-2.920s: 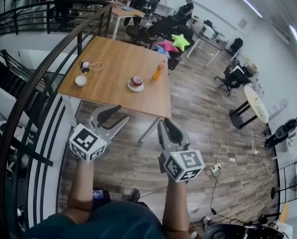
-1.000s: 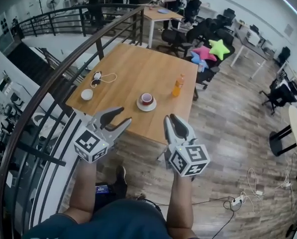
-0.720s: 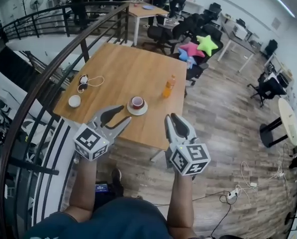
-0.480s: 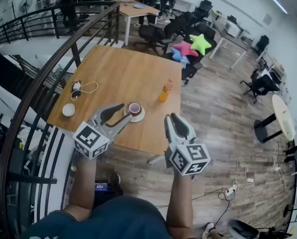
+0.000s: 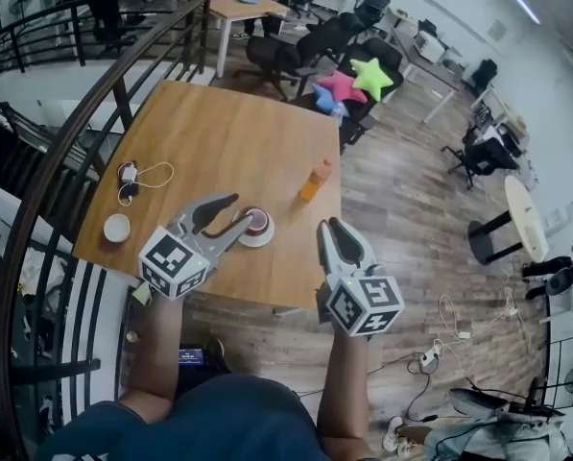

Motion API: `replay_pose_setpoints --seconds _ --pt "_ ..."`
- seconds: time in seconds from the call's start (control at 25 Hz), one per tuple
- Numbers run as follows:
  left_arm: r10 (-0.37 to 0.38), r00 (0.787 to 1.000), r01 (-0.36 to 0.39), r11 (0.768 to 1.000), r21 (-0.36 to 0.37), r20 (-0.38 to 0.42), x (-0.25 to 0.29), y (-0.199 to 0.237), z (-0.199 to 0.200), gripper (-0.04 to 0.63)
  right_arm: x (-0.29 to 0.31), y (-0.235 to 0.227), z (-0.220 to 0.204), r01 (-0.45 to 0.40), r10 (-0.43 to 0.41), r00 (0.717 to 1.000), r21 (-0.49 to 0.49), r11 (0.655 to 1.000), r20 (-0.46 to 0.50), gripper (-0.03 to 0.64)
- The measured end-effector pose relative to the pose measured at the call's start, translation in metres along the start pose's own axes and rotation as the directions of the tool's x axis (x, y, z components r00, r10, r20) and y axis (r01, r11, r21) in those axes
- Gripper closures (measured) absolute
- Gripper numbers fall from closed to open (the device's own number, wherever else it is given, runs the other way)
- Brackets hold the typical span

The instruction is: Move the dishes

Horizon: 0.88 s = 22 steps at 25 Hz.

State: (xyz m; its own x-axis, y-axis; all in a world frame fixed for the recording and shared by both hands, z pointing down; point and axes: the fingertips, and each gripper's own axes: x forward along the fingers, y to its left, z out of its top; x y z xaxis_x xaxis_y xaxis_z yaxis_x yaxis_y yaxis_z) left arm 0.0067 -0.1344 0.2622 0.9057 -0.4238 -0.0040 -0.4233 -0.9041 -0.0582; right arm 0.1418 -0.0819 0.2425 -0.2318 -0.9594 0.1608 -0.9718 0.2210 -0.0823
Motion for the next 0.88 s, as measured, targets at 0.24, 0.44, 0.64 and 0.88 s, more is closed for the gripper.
replay_pose_setpoints --seconds 0.24,0.44,0.64,0.88 --pt "0.005 1.0 -0.005 0.999 -0.036 0.007 0.01 0.036 -0.02 0.431 0.037 -0.002 -0.001 0.008 -0.008 0.999 -0.022 1.0 -0.031 0.566" --pt "0.031 0.999 -0.032 0.998 -0.05 -0.021 0.01 0.052 -0.04 0.431 0.058 0.0 -0.007 -0.017 0.015 0.998 -0.028 0.999 -0.056 0.566" --pt "0.066 0.995 -0.069 0.997 -0.033 -0.068 0.02 0.062 -0.066 0.43 0.08 -0.008 -0.013 -0.059 0.057 0.996 -0.017 0.998 -0.066 0.566" --pt "0.101 0.979 -0.106 0.994 -0.018 -0.179 0.054 0.056 -0.119 0.409 0.101 -0.033 -0.022 -0.136 0.137 0.988 0.015 0.991 -0.067 0.565"
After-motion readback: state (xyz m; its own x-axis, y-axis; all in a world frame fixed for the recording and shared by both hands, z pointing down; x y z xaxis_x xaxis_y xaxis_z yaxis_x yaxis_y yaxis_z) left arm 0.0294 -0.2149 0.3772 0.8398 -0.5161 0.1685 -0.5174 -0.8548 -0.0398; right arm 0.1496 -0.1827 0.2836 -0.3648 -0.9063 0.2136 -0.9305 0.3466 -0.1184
